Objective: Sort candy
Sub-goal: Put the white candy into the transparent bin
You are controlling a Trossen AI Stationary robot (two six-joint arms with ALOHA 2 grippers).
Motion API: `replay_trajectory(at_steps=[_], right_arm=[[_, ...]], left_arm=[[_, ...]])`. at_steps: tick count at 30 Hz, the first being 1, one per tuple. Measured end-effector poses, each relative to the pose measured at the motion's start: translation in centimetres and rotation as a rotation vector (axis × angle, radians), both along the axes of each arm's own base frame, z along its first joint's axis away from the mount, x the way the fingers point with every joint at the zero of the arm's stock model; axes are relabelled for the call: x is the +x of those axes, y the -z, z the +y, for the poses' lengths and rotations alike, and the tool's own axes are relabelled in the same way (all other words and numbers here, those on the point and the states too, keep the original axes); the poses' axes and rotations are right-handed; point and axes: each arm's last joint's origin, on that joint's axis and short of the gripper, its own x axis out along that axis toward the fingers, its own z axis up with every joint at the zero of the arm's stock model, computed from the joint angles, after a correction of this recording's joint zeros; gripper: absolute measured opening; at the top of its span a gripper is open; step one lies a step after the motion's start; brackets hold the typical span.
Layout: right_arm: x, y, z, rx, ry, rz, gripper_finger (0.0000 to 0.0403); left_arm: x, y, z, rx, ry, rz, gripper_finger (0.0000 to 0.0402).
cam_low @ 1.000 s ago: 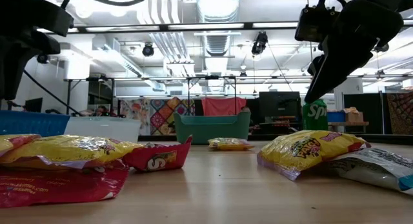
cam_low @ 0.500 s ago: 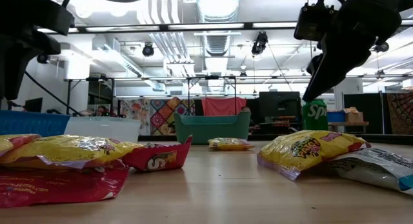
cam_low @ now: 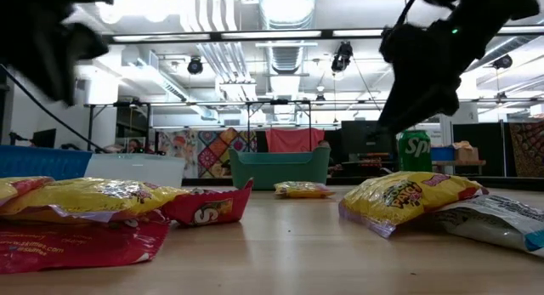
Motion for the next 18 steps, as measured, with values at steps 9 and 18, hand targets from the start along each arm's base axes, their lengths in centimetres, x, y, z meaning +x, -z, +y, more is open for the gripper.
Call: replay_trajectory(at_steps=[9, 18], right_arm=[[-0.3, 1.8, -3.1, 0.068, 0.243, 0.135, 0.0194], [0.3, 3.7, -3.3, 0.11, 0.292, 0.207, 0.0194]], left_arm=[[1.4, -3.6, 2.3, 0.116, 0.155, -0.395, 0.0076], [1.2, -2.3, 6.4, 0.154, 0.061, -0.647, 0.0076]])
